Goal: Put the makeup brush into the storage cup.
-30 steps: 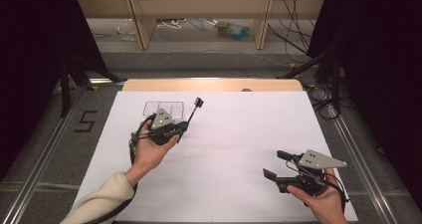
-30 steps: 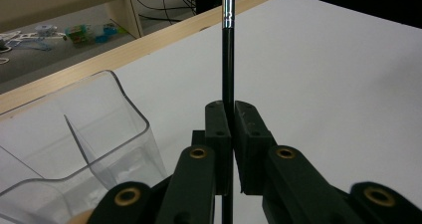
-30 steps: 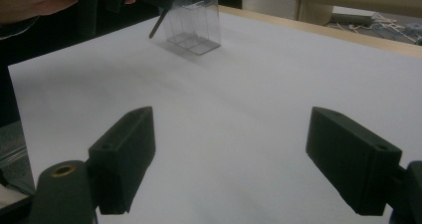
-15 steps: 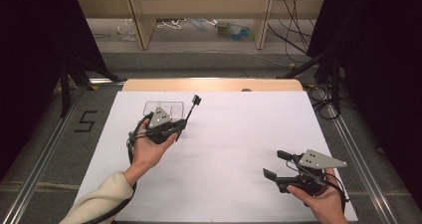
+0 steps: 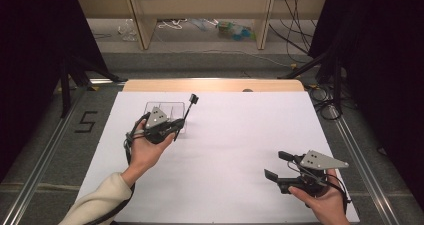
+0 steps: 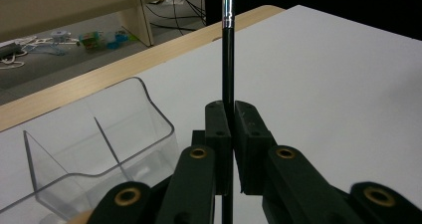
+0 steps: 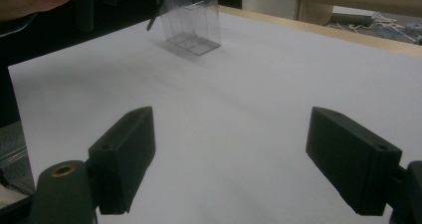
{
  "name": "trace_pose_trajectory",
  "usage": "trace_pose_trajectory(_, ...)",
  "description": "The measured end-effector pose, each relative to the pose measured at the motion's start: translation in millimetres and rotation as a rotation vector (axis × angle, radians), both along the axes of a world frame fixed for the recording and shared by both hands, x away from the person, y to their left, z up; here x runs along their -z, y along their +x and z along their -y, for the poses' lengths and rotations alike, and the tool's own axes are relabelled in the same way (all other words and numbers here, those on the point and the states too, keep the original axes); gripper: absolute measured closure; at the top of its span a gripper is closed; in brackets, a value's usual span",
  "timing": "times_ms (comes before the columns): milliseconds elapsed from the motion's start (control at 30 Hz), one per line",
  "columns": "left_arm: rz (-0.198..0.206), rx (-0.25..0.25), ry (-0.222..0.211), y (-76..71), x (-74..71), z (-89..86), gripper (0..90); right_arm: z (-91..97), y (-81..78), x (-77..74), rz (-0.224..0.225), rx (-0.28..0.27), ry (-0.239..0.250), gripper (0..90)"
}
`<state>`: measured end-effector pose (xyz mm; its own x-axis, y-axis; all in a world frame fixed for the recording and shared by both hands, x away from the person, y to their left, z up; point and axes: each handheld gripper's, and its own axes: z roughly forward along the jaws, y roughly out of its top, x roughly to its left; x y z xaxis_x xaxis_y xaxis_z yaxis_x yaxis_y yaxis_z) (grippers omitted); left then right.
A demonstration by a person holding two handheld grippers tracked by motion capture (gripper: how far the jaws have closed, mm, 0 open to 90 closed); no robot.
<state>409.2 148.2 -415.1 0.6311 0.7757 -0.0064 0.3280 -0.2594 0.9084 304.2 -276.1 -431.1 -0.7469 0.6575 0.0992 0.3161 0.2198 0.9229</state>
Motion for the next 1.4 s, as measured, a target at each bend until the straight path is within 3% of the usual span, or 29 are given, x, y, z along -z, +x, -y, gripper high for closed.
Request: trace_pose_trajectory(1400,0.041,-0.051,-0.022,1.7,-4.8,-15.1,85.3,0.2,-0.1,-0.1,0.000,0.000,0.000,20.6)
